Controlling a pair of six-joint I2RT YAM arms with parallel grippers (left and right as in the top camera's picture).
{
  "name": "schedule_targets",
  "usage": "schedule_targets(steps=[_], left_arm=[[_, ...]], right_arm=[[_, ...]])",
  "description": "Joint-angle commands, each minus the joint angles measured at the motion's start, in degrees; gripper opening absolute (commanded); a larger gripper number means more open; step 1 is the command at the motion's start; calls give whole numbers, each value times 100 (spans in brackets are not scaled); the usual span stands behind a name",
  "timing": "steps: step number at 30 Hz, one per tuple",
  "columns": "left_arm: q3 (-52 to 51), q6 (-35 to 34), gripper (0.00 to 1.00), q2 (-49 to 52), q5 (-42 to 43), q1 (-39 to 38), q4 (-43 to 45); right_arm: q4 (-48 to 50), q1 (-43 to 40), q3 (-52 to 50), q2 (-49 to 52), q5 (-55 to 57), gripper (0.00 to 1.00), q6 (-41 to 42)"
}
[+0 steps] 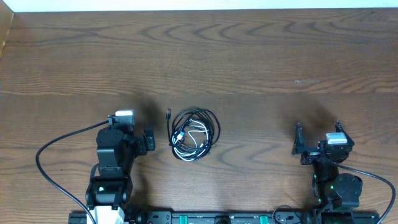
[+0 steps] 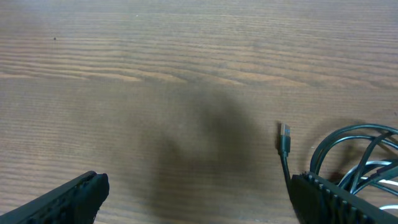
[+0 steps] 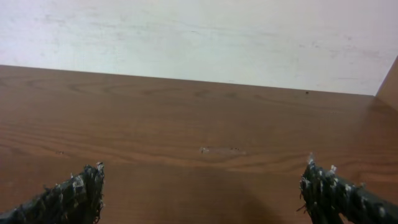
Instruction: Untangle cables
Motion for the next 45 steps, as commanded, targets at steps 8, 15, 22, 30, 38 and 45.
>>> schedule_targets(steps=[8,15,22,30,38,45], left_arm=[[649,-144,98,664,-48,24,-450],[984,-160,97,1137,-48,24,-715],[1058,-247,98,1298,-48,24,-752],[1058,-249,98,1296,-46,24,-752],[1141,-267,97,1296,90,24,-870],[1327,-264,98,1298,227,24,-1169]], right_arm=[[-28,116,-4,-37,22,99,-50],[-28,116,-4,-37,22,99,-50],[-28,116,-4,-37,22,99,-50],[-28,116,-4,-37,22,99,-50],[-28,116,-4,-37,22,99,-50],[-28,116,-4,-37,22,99,-50]])
